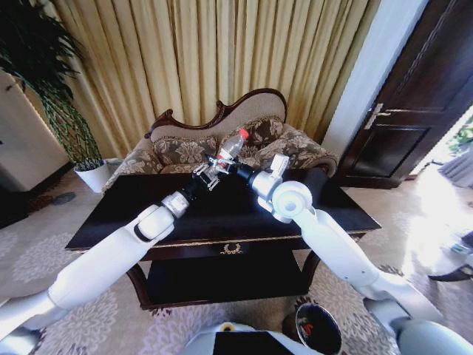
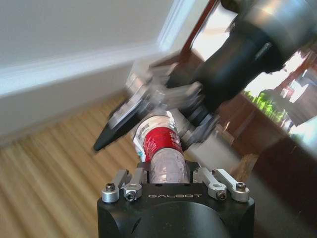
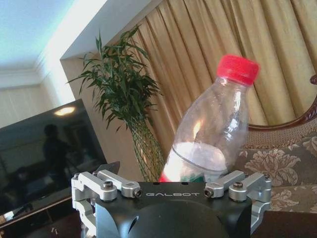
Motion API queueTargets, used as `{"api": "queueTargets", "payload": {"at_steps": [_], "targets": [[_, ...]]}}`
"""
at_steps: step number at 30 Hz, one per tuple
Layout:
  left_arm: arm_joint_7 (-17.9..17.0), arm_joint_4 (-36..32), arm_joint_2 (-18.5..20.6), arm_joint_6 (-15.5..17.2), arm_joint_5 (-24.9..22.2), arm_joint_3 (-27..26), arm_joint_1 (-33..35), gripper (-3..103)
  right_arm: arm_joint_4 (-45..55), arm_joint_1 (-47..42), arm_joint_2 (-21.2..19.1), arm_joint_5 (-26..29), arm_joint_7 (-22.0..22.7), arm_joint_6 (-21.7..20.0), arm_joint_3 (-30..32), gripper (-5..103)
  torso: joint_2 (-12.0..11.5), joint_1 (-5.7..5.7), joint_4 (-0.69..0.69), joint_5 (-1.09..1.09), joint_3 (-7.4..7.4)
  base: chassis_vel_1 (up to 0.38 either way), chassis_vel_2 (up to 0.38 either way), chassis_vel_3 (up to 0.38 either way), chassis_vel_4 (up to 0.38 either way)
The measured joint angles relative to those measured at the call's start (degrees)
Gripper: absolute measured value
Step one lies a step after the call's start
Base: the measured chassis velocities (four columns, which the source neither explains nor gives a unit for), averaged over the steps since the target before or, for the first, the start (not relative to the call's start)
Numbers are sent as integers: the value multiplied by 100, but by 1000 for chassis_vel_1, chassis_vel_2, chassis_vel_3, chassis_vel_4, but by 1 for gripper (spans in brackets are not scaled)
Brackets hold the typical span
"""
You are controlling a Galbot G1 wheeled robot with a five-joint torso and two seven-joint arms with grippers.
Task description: Move to the front of the table and place the trash on the table into the trash bin.
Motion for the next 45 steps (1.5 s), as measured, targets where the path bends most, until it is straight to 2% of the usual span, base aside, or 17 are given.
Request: {"api": "queueTargets", "payload": {"at_steps": [12, 14, 16, 19, 20, 22, 23, 24, 25, 28, 30, 31, 34, 37, 38, 41, 45], "targets": [[25, -253, 251, 104, 48, -304, 394, 32, 76, -38, -43, 24, -11, -1, 54, 103, 0, -1, -1, -1, -1, 0, 0, 0, 0], [25, -276, 281, 104, 60, -383, 484, 32, 82, -51, -33, 0, 1, 3, 37, 96, 0, -1, 0, -1, 0, 0, 0, 0, 0], [25, -282, 293, 104, 60, -402, 505, 32, 84, -54, -33, -9, 6, 5, 31, 96, 0, -1, -1, -1, 0, 0, 0, 0, 0], [17, -296, 343, 125, 60, -455, 543, 32, 111, -78, -30, -42, 50, 14, 18, 79, 0, -1, 0, -1, 0, 0, 0, 0, 0], [17, -296, 343, 125, 60, -455, 543, 32, 111, -78, -30, -42, 50, 14, 18, 79, 0, -1, 0, -1, 0, 0, 0, 0, 0], [-33, -302, 345, 185, 60, -458, 543, 30, 137, -105, -32, -58, 67, 20, 22, 69, 0, -1, -1, -1, 0, 0, 0, 0, 0], [-61, -303, 345, 232, 59, -452, 544, 30, 158, -117, -34, -61, 67, 21, 21, 69, 0, -1, -1, -1, 0, 0, 0, 0, 0], [-91, -318, 344, 270, 53, -443, 544, 35, 172, -136, -43, -65, 66, 21, 22, 63, 0, -1, -1, -1, 0, 0, 0, 0, 0], [-91, -318, 344, 270, 53, -443, 544, 35, 172, -136, -43, -65, 66, 21, 22, 63, 0, -1, -1, -1, 0, 0, 0, 0, 0], [-124, -360, 358, 343, 40, -437, 545, 53, 229, -193, -83, -56, 76, 21, 50, 46, 0, -1, -1, 0, 0, 0, 0, 0, 0], [-129, -367, 360, 351, 35, -437, 545, 53, 240, -204, -90, -51, 81, 21, 57, 46, 0, -1, 0, 0, 0, 0, 0, 0, 0], [-132, -385, 367, 369, 23, -442, 547, 64, 265, -237, -112, -44, 98, 21, 77, 40, 0, -1, -1, -1, 0, 0, 0, 0, 0], [-134, -417, 378, 388, 1, -453, 558, 69, 289, -284, -134, -38, 137, 21, 108, 37, 0, -1, -1, -1, 0, 0, 0, 0, 0], [-140, -537, 442, 480, -140, -539, 669, 85, 309, -376, -162, -40, 183, 20, 175, 28, 0, -1, -1, -1, 0, 0, 0, 0, 0], [-140, -537, 442, 480, -140, -539, 669, 85, 309, -376, -162, -40, 183, 20, 175, 28, 0, -1, -1, -1, 0, 0, 0, 0, 0], [-128, -766, 581, 588, -396, -743, 997, 98, 309, -412, -152, -43, 282, 31, 221, 26, 0, -1, -1, 0, 0, 0, 0, 0, 0], [-125, -1020, 708, 656, -604, -1051, 1459, 100, 239, -378, -105, -55, 400, 78, 259, 26, 0, -1, 0, -1, 0, 0, 0, 0, 0]]}}
